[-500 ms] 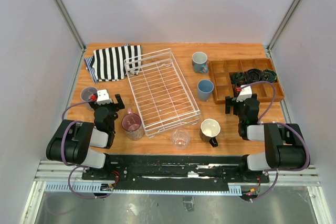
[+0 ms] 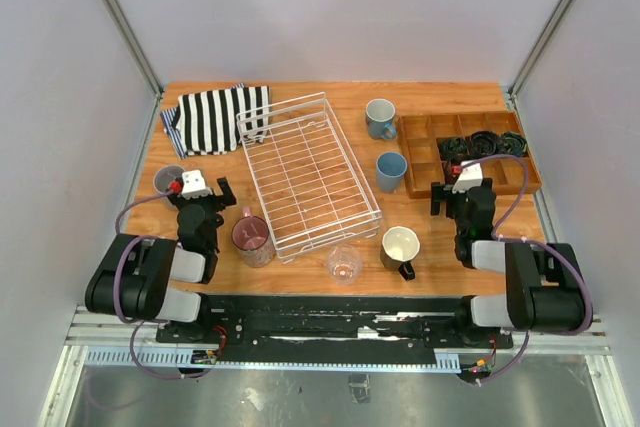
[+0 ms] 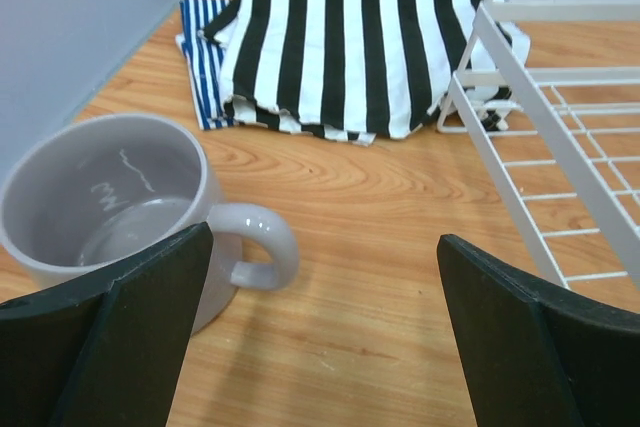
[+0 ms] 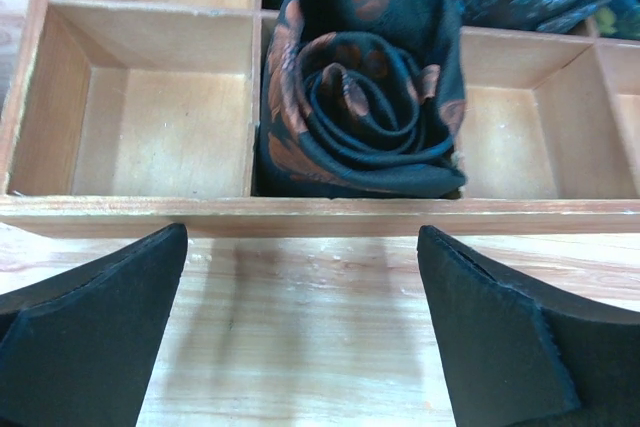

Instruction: Load the cups into the dish rack

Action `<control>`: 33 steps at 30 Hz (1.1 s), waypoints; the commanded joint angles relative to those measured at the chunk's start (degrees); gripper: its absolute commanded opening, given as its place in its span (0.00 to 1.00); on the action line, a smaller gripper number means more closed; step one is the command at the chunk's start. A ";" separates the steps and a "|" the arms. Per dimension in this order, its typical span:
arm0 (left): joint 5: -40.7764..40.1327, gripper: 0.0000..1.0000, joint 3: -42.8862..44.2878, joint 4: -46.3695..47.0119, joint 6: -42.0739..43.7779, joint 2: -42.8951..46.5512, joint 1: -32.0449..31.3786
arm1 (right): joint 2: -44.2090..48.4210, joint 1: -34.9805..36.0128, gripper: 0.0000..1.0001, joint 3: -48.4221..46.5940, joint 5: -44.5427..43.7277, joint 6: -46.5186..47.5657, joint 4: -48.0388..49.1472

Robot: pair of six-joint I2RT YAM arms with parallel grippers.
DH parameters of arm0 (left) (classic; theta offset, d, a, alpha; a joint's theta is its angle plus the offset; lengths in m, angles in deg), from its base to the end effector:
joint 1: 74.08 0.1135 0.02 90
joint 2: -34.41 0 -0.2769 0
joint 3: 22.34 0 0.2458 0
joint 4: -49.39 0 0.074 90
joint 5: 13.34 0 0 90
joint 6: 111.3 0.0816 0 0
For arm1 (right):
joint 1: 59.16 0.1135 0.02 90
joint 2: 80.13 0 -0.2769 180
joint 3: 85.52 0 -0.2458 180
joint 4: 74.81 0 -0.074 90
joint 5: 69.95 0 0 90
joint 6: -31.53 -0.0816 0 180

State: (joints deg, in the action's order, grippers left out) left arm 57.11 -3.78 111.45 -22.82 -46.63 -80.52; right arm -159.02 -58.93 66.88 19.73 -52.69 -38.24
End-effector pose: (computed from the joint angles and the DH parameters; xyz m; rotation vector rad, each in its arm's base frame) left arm 0.2429 0.0001 0.1679 -0.1993 1.5673 0.1604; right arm 0.2709 0.0006 0.1539 -0.0919 1.8260 -0.0734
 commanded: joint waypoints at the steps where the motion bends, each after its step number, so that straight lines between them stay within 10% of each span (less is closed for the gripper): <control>1: -3.66 1.00 0.48 -3.86 -0.32 7.53 0.48 | 7.72 -0.41 0.99 -2.59 -4.50 -2.31 -6.22; 12: -1.77 1.00 16.28 -54.33 -9.74 26.35 0.52 | 15.85 -0.34 0.97 -17.64 -3.14 -7.10 -37.24; 19: -6.59 1.00 37.03 -85.51 -20.14 21.62 0.55 | 15.64 -0.32 0.98 -31.80 0.27 -11.00 -54.79; 33: 7.17 0.99 55.64 -106.54 -34.05 10.64 20.20 | 11.00 -0.23 0.91 -43.56 14.89 -21.68 -65.46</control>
State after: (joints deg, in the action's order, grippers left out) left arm 57.43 51.47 10.08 -54.01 -35.74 -67.47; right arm -147.06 -58.93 27.19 29.32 -69.74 -99.38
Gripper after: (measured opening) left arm 0.994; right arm 0.922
